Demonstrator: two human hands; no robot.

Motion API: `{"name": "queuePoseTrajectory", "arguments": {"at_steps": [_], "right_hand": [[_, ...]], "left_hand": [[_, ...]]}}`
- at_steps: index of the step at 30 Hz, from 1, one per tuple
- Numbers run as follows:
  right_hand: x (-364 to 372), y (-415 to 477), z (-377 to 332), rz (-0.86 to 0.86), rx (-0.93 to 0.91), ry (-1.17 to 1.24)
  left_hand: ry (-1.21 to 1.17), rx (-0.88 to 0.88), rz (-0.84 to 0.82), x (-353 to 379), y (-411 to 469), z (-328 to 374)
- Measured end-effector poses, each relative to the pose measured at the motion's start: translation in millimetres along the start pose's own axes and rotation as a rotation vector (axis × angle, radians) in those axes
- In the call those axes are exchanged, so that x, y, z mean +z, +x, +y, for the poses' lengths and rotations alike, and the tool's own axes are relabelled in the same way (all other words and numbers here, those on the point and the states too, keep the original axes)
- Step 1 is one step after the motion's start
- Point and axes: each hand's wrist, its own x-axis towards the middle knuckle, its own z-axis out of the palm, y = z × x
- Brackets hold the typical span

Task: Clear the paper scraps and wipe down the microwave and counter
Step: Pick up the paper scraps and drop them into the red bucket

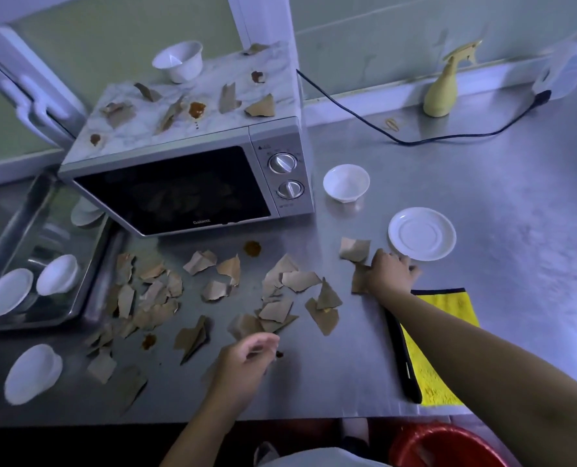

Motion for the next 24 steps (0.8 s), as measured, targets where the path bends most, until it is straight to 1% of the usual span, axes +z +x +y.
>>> {"name": "queuePoseTrajectory", "arguments": {"at_steps": [5,7,9,12,18,21,24], "right_hand": [[-3,-9,11,-0.006,-0.021,0.230],[-7,-17,18,0.050,-0.044,0.324],[-14,-29,26,0.110,-0.053,0.477],[-29,-55,34,0.160,-0.037,0.766],[-41,-122,48,0.188,0.128,1.117],[-41,-150,54,0.238,0.217,1.171],[-42,-173,57,0.239,0.327,1.215]], "left_hand": [[0.003,0.017,-0.070,13,13,11],[-0.010,0.035,-0.078,19,19,18],[-0.002,0.051,-0.096,24,24,26],[0.094,0.077,-0.138,28,35,41],[0.191,0.198,-0.141,41,96,90],[0.238,0.234,-0.170,69,138,110],[0.335,0.259,-0.165,103,172,123]]}}
